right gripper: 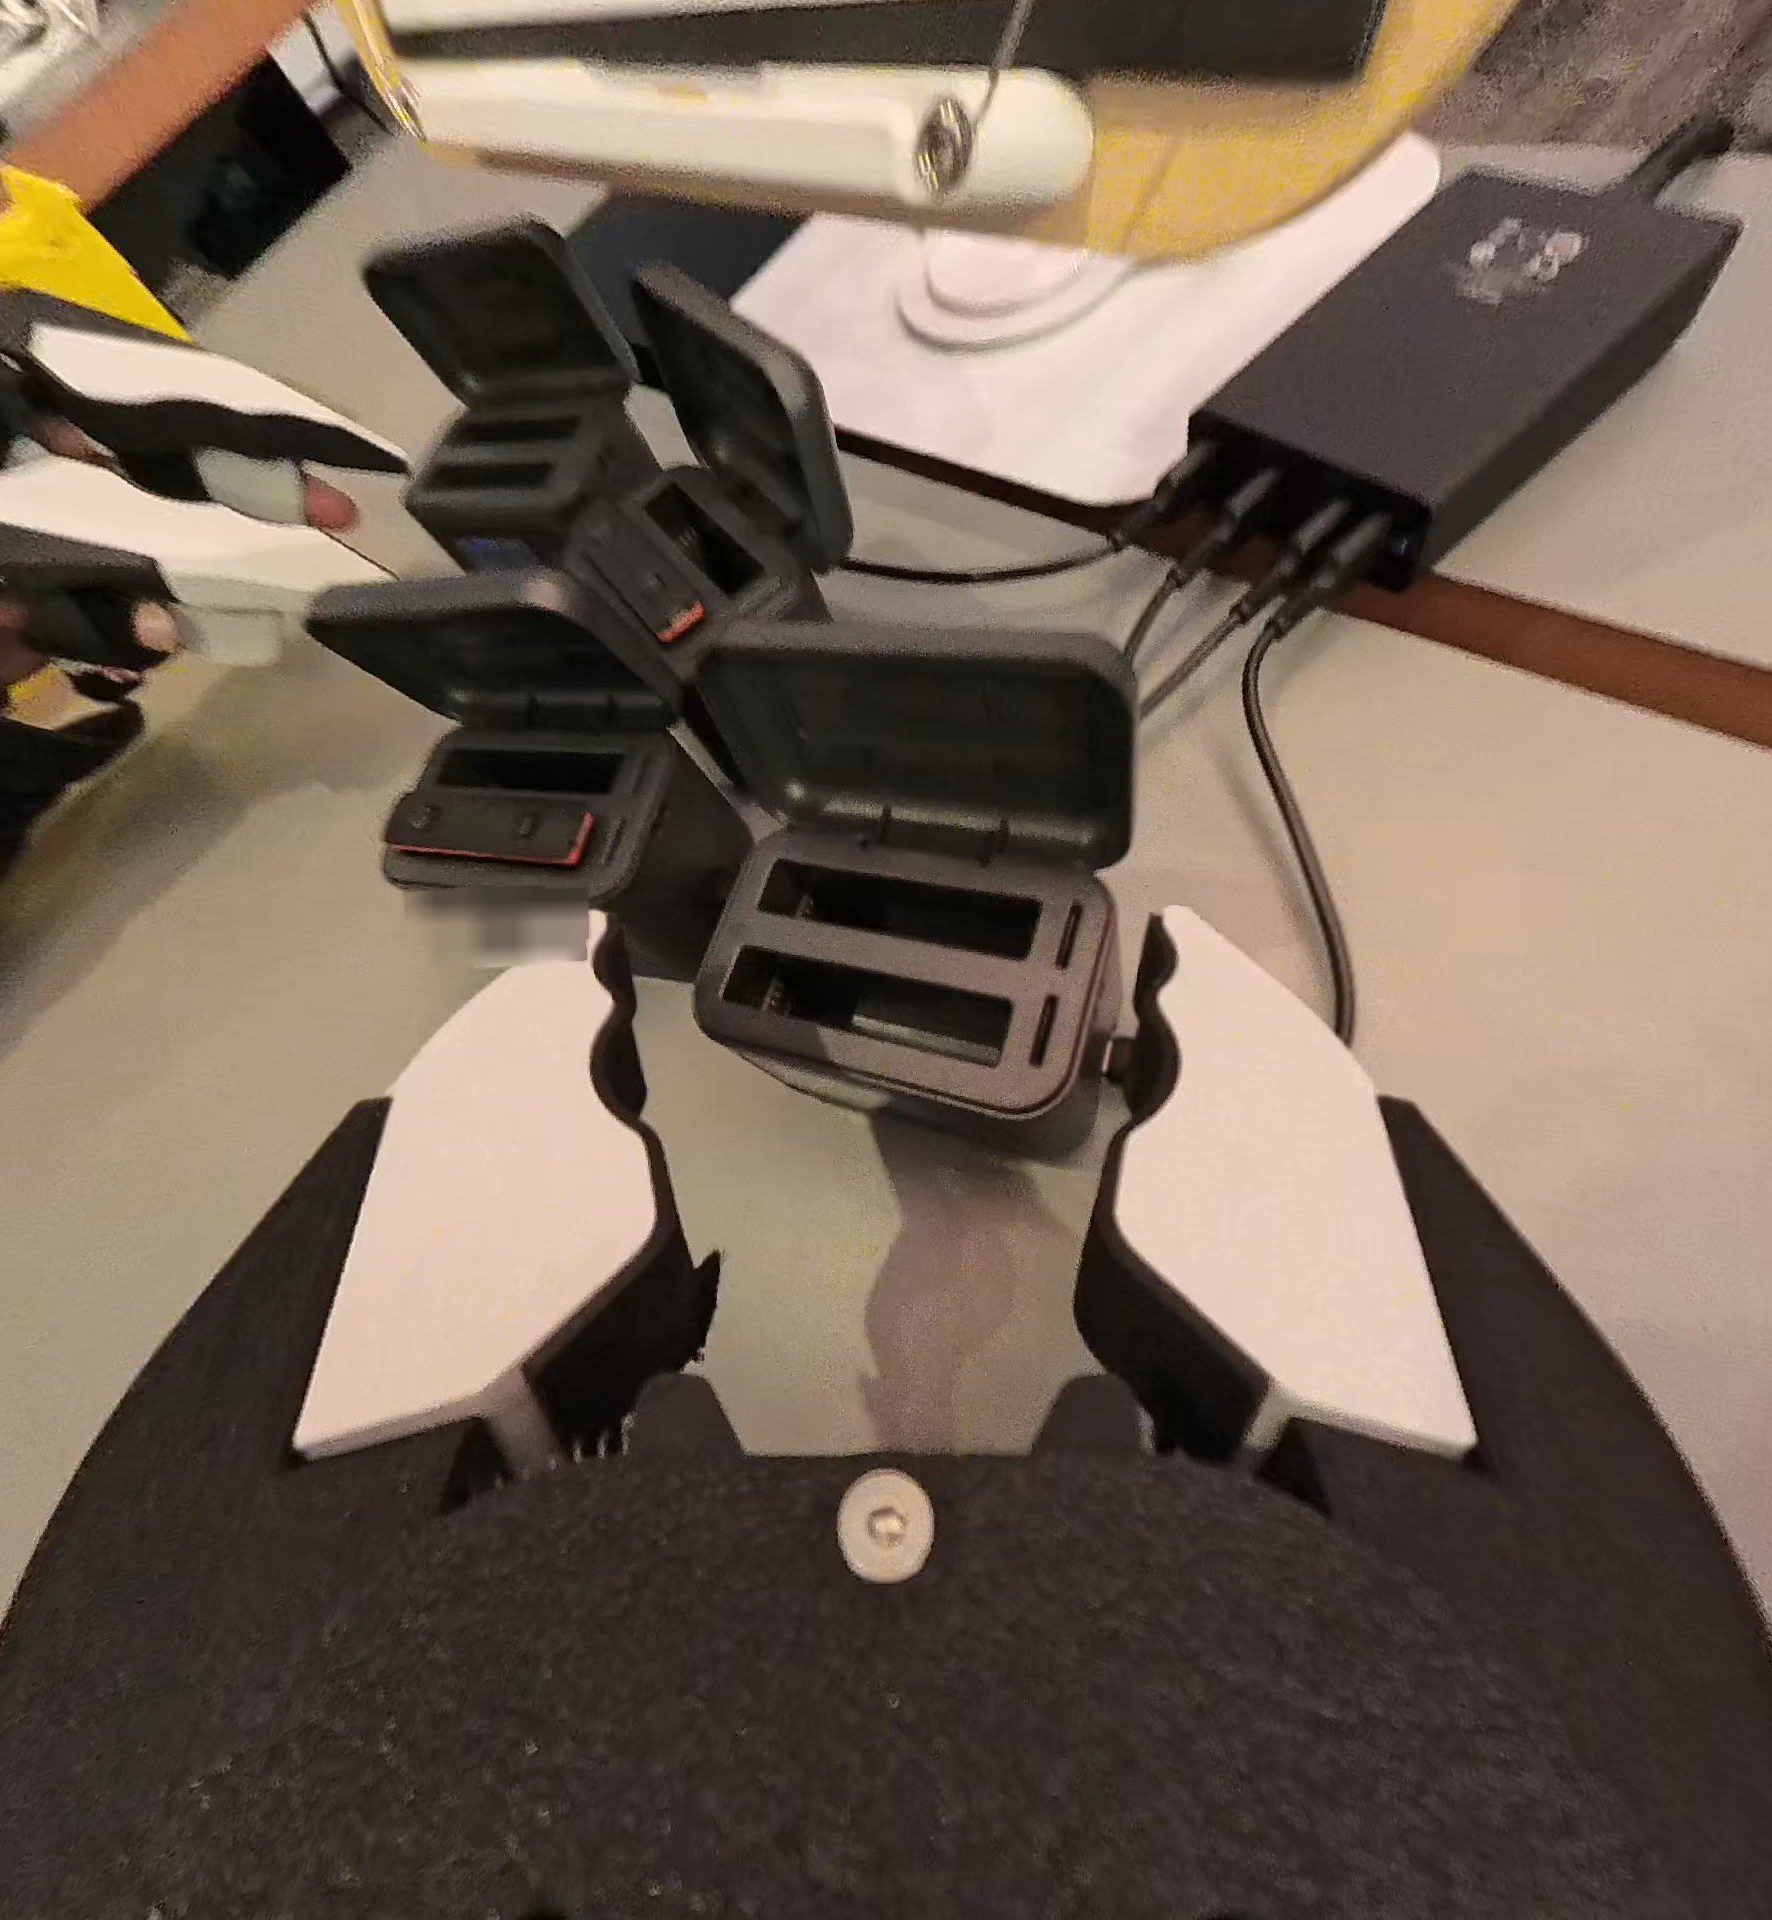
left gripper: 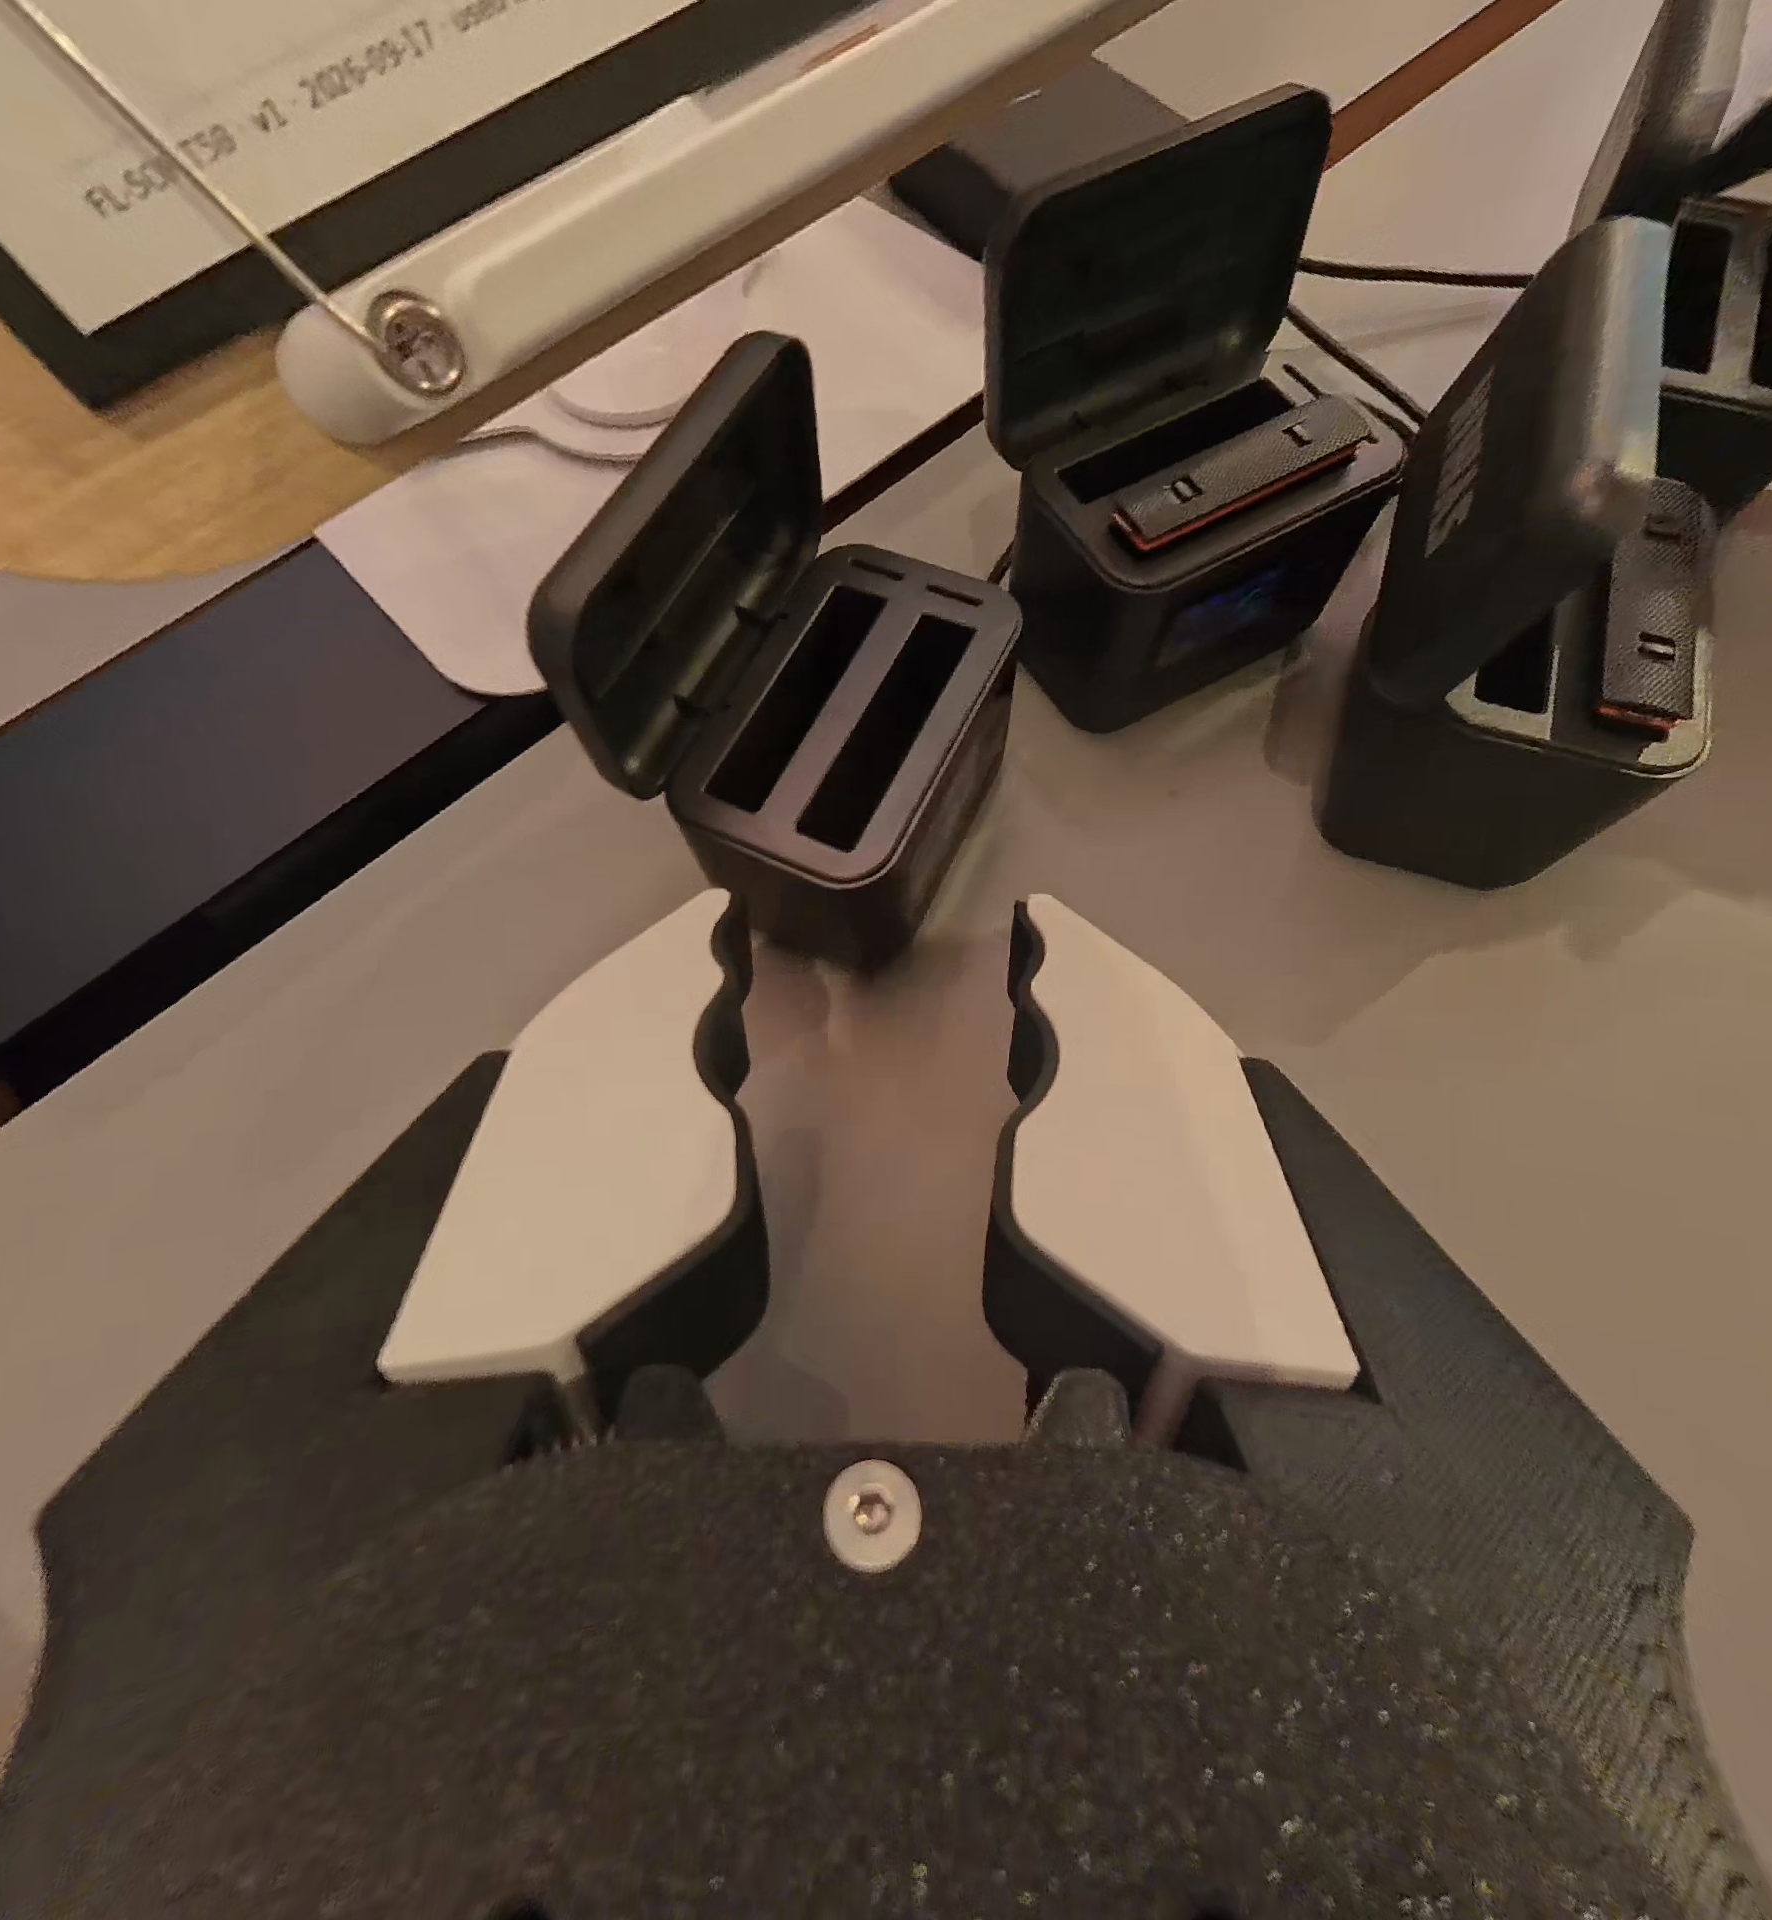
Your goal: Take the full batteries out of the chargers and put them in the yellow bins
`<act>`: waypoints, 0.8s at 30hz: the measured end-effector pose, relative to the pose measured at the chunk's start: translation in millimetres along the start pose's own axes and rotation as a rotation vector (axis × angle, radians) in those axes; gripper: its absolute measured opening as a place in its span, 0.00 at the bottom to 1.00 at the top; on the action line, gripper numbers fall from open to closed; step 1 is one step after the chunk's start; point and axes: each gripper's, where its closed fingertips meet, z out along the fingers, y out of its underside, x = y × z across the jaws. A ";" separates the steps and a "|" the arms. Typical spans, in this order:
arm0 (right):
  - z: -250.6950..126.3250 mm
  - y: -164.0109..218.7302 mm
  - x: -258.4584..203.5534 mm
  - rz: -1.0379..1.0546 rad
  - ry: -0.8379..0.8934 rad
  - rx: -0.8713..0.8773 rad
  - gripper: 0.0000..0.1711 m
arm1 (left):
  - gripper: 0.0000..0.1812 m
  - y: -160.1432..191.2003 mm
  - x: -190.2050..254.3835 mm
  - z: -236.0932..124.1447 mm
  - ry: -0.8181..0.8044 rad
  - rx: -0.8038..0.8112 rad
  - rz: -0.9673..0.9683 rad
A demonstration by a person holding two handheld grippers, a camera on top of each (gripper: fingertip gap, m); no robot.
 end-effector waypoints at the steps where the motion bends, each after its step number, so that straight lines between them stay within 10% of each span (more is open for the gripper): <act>1: -3.3 -6.0 -0.8 -0.005 -0.017 0.017 0.53 | 0.26 -1.1 2.0 0.8 0.004 0.004 0.005; 24: 94.4 -72.7 150.6 -0.467 -0.118 -0.211 0.69 | 0.21 -3.0 -4.0 7.6 -0.006 0.081 0.012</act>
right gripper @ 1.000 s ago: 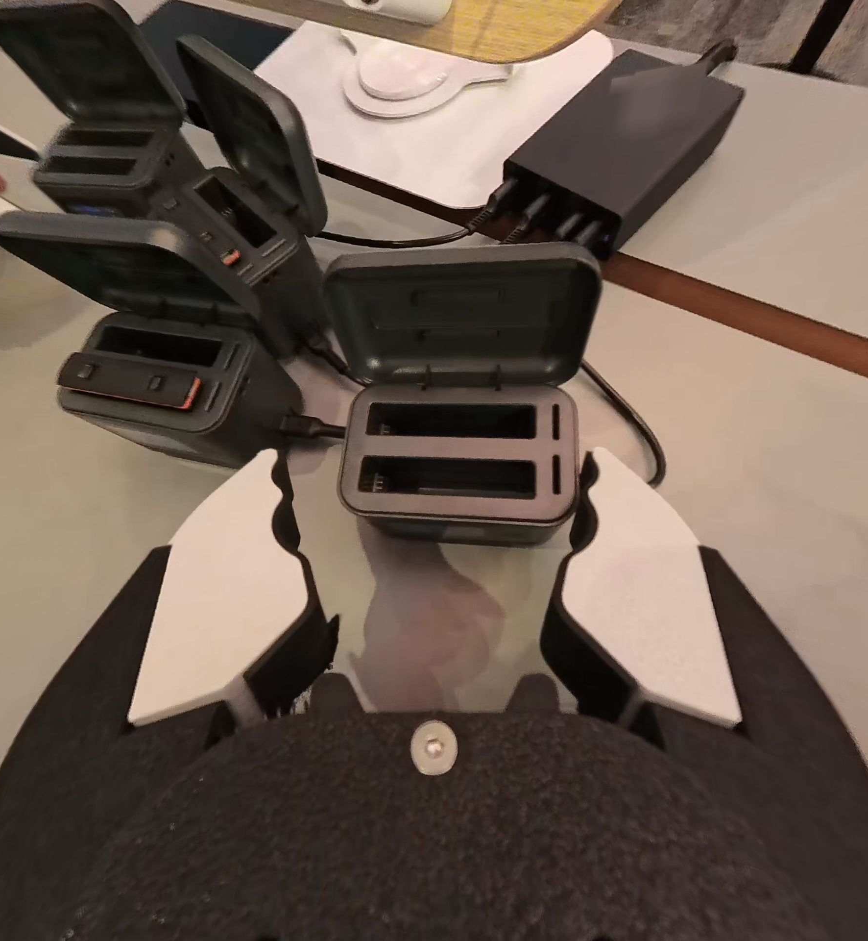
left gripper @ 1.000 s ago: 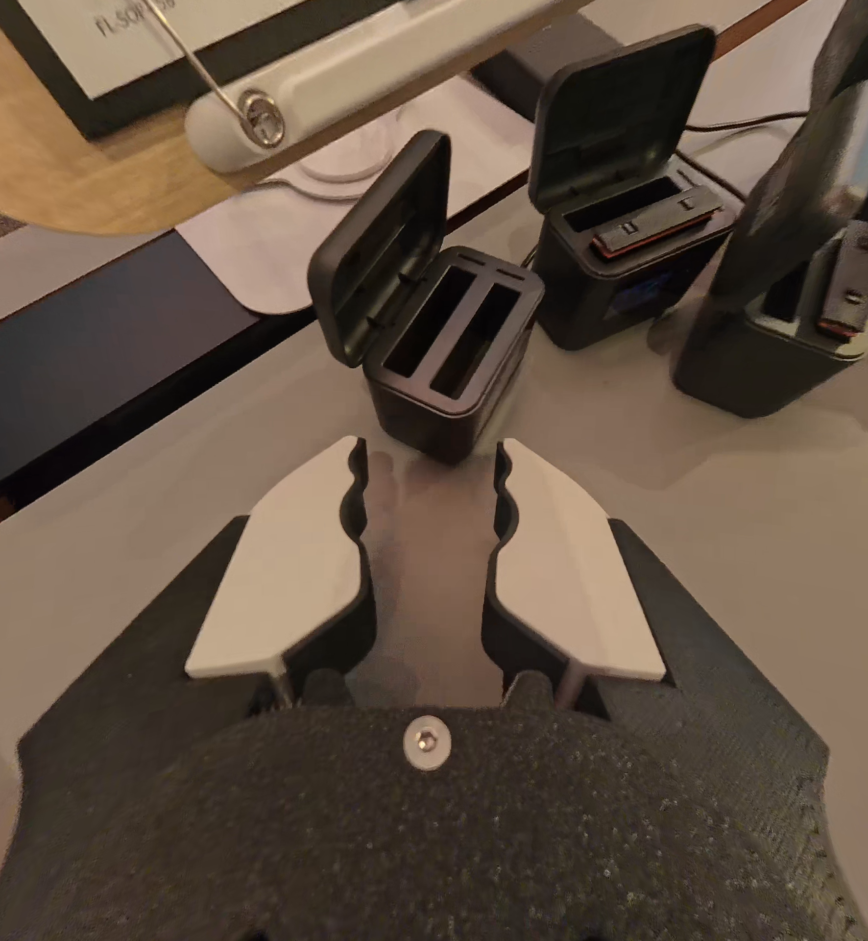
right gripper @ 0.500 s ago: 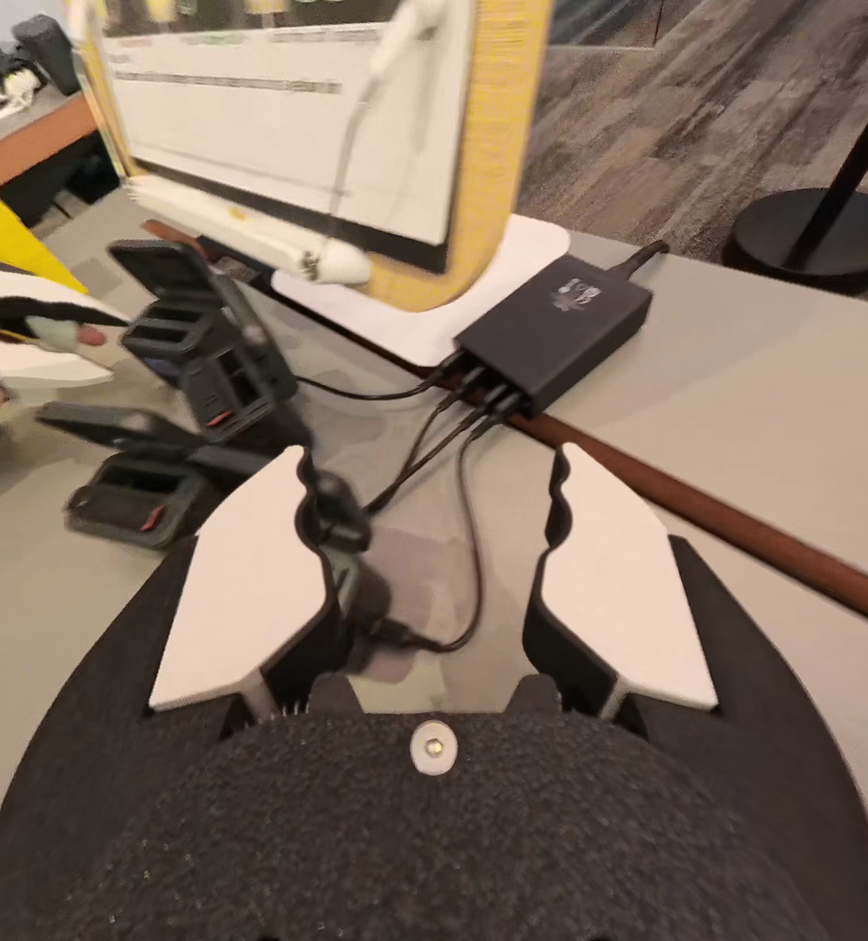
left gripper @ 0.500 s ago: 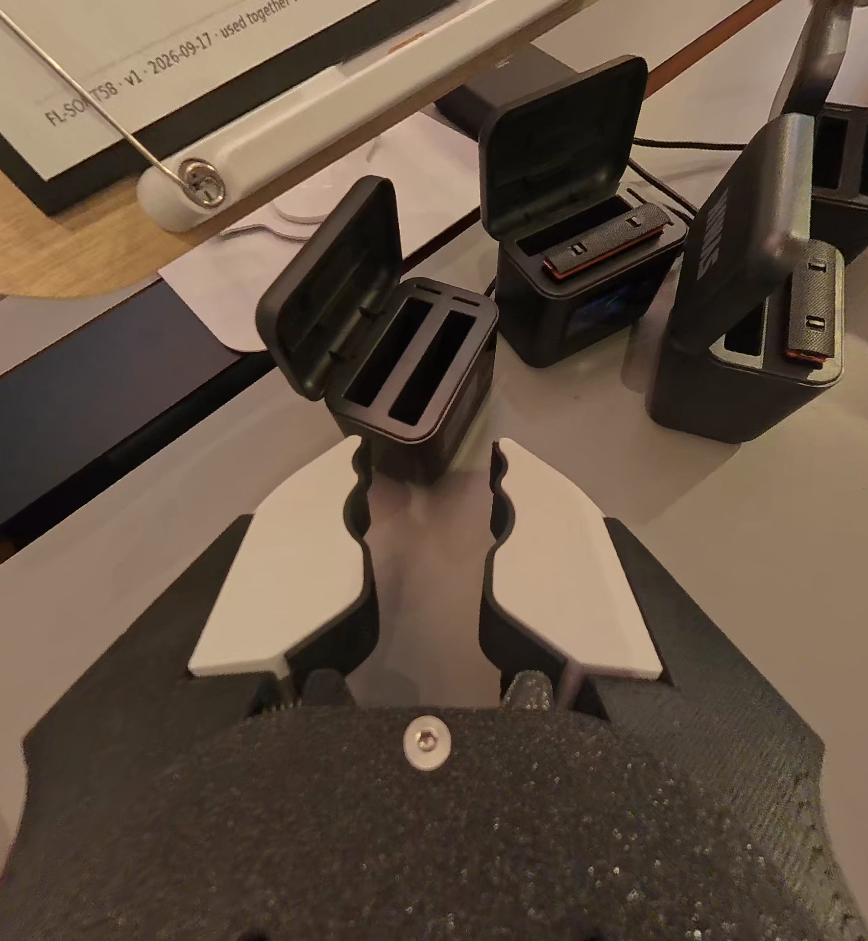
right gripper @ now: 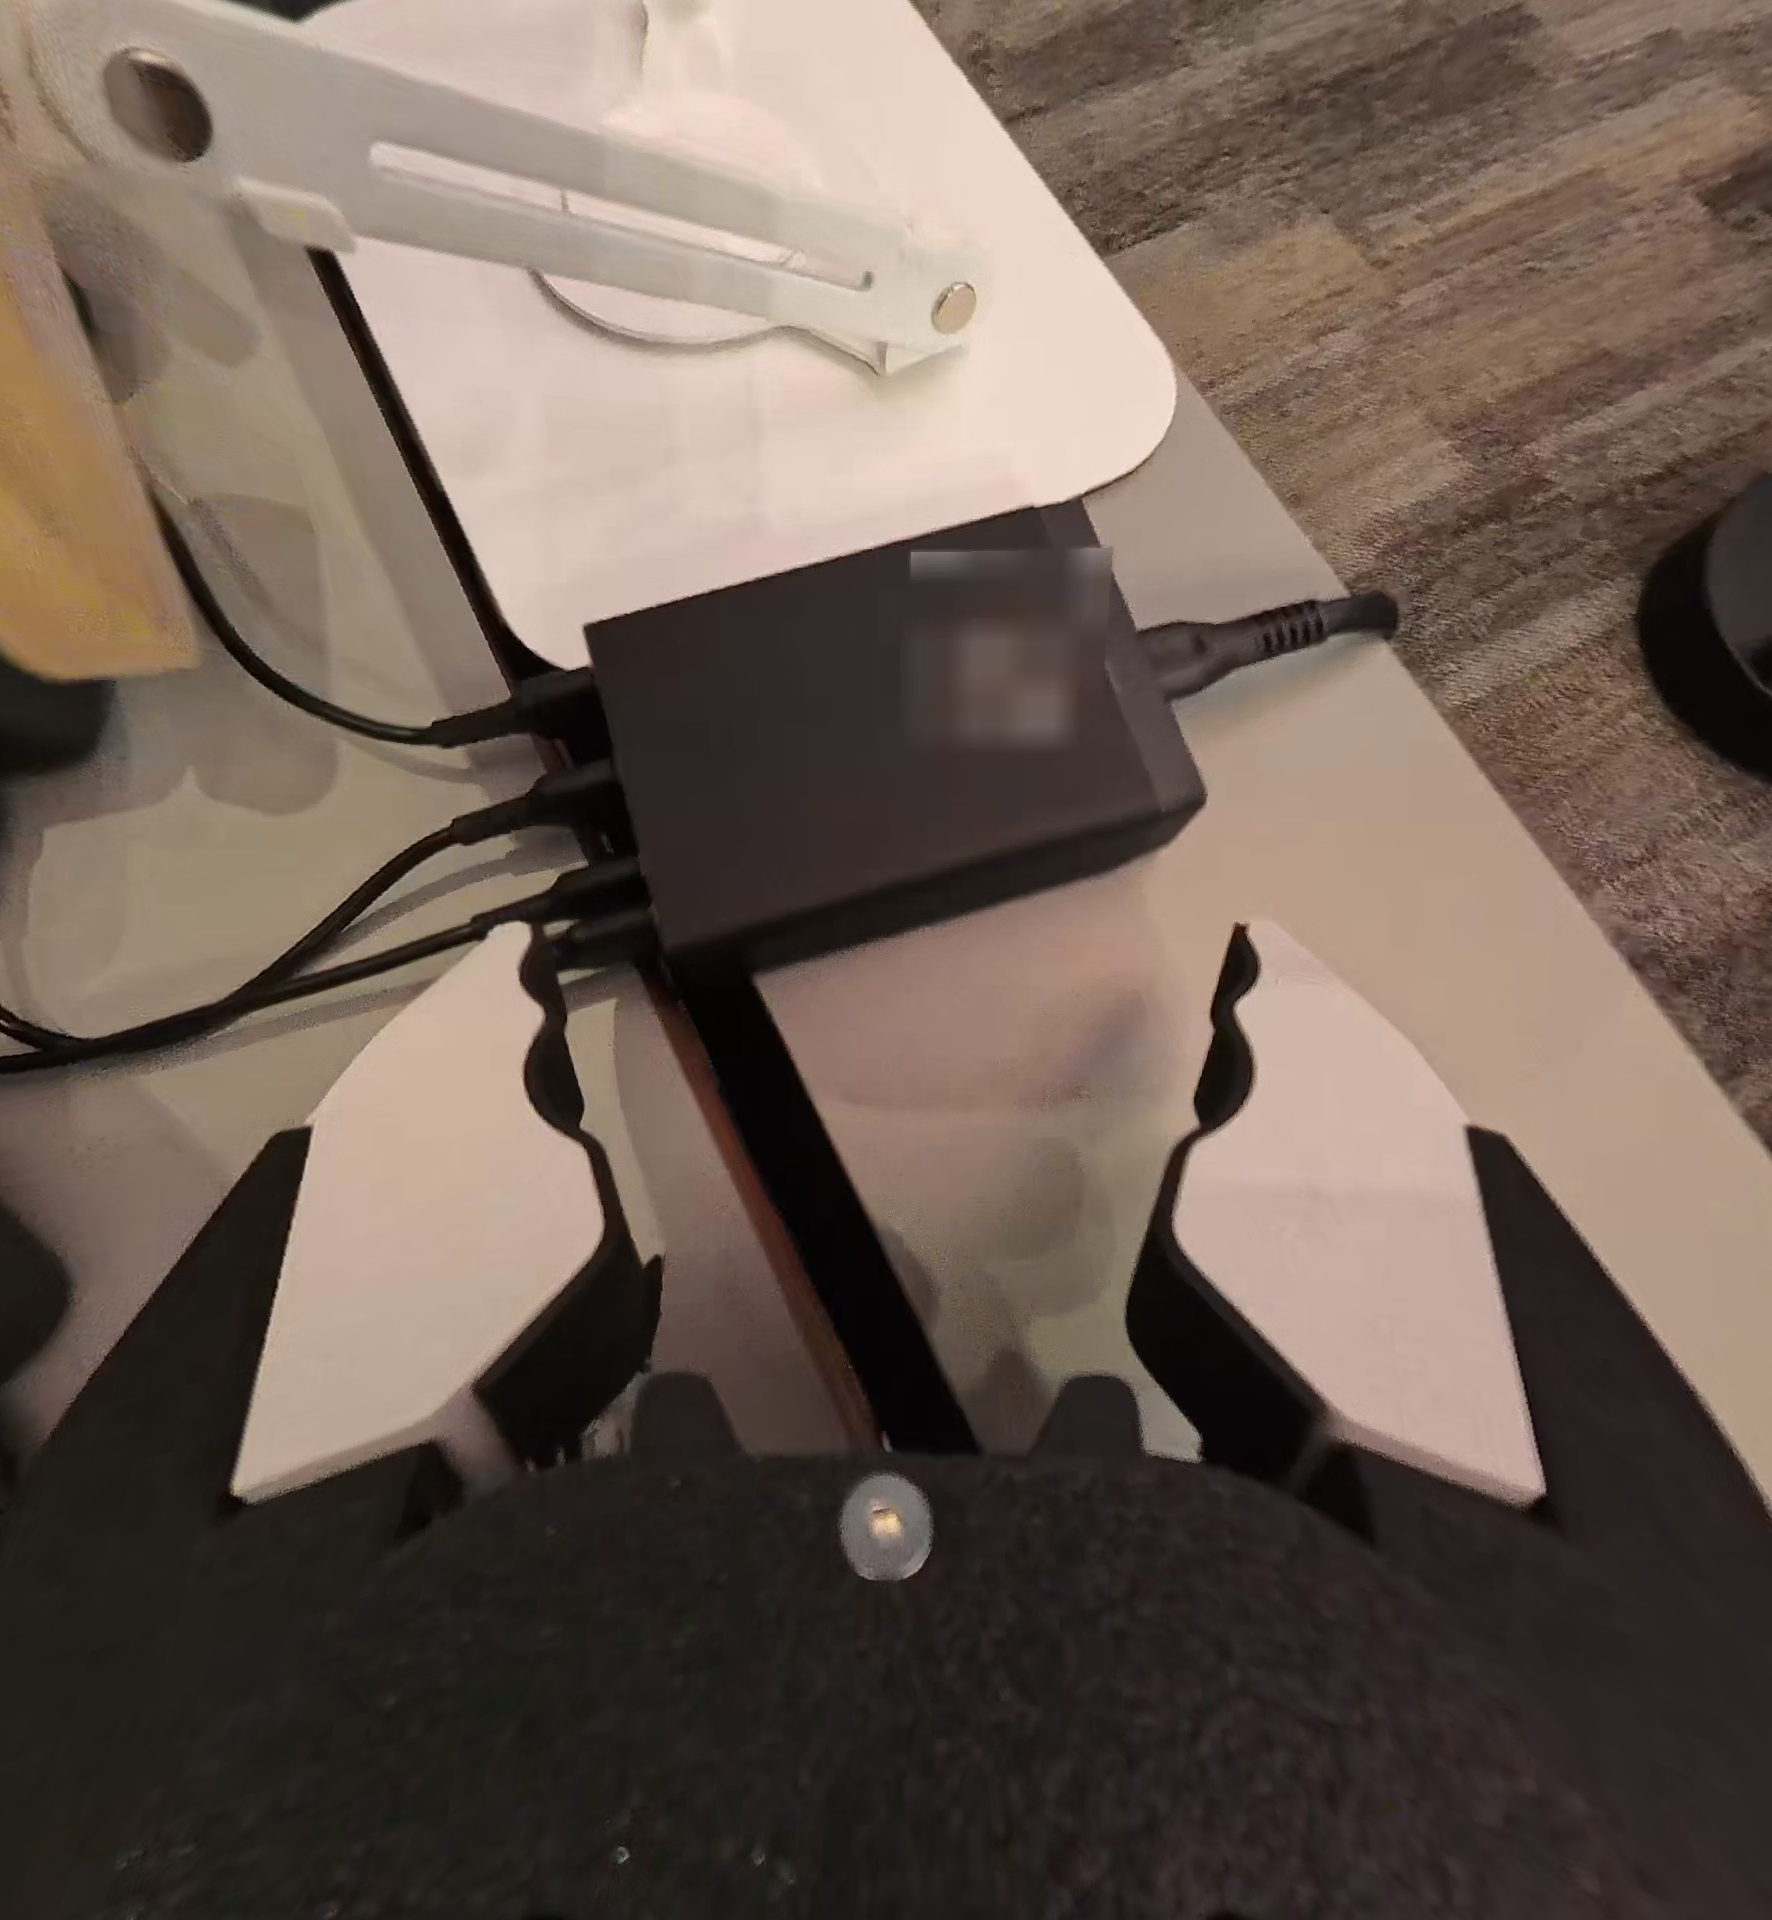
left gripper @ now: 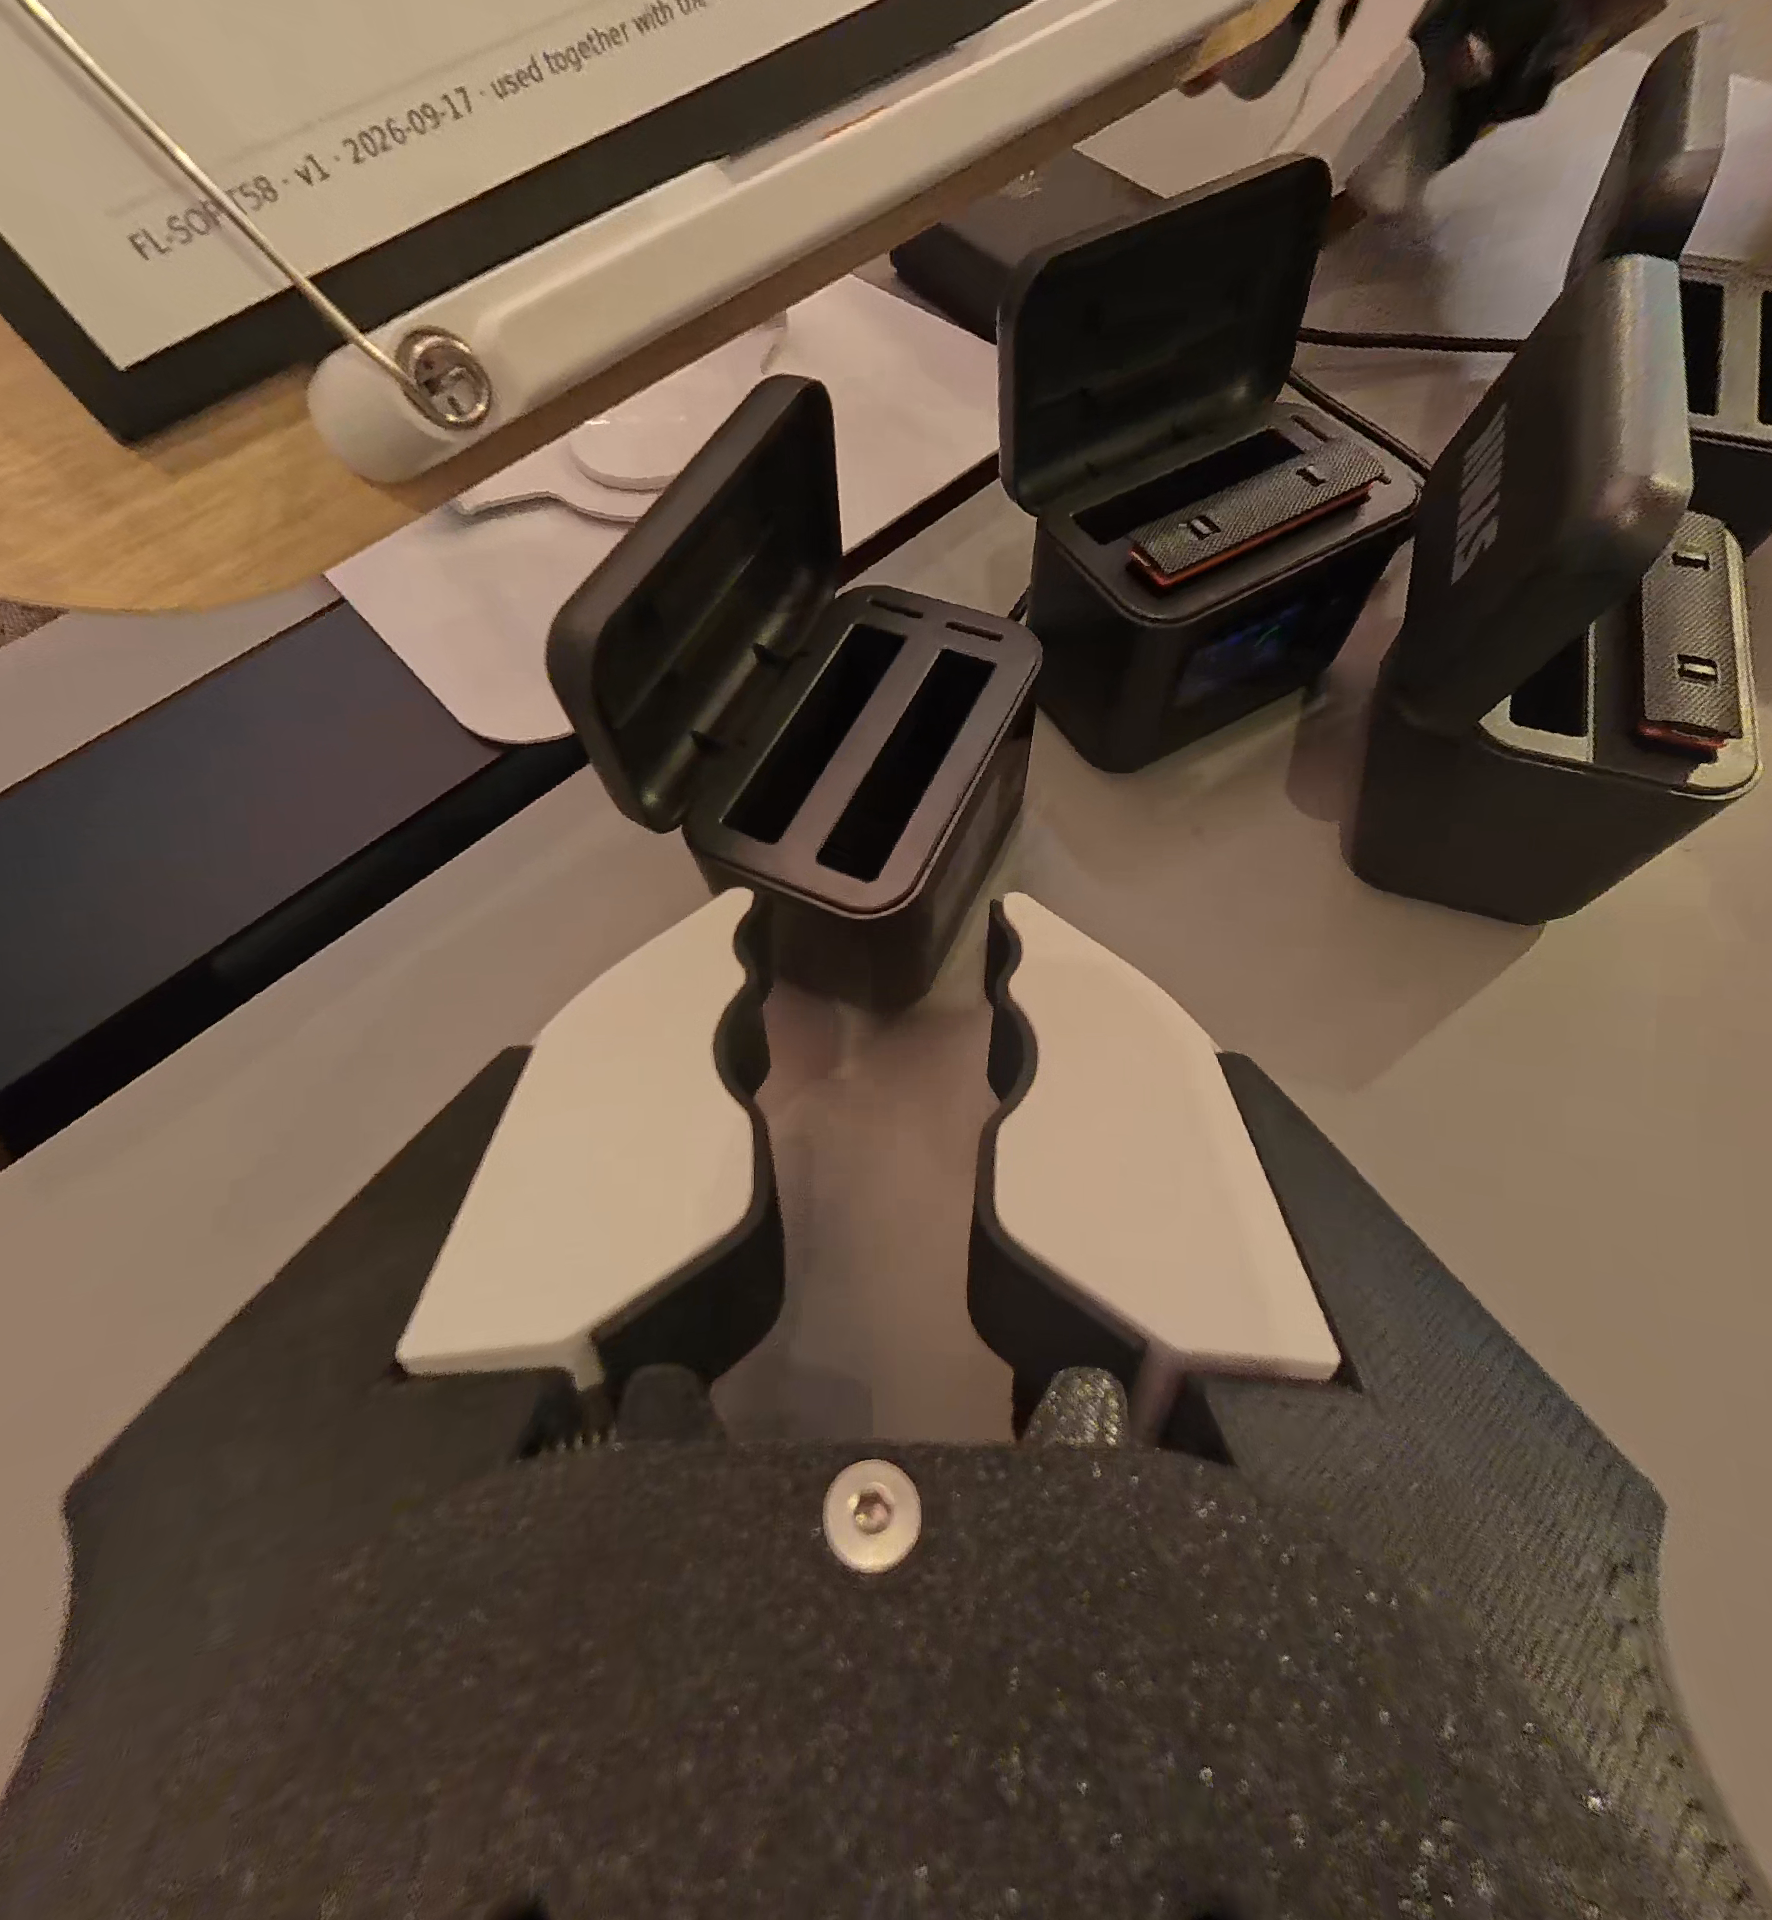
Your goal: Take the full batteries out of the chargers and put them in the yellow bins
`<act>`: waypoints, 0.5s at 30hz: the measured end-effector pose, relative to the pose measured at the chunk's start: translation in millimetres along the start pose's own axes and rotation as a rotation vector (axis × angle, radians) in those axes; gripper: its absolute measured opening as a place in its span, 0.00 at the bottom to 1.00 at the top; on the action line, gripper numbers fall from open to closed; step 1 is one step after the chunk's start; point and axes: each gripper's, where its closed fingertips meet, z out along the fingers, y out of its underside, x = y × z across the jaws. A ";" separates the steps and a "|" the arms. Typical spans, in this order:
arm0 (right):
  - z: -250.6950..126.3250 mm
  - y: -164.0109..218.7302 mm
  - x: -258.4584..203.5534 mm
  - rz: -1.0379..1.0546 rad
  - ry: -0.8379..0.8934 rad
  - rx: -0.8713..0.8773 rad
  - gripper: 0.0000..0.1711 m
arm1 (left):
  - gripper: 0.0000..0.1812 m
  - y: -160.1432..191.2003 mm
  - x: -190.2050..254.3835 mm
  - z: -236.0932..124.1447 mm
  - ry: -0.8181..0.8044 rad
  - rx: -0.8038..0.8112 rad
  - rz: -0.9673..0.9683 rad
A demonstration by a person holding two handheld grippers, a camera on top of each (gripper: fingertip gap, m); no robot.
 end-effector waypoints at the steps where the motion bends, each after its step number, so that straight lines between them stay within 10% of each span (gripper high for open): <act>1: 3.4 -2.0 2.2 -0.010 -0.018 -0.005 0.70 | 0.22 -0.1 0.9 0.7 0.000 0.000 0.008; 15: 34.3 -5.0 -2.1 -0.082 -0.251 -0.104 0.81 | 0.20 -2.0 -2.1 2.2 -0.005 0.023 0.011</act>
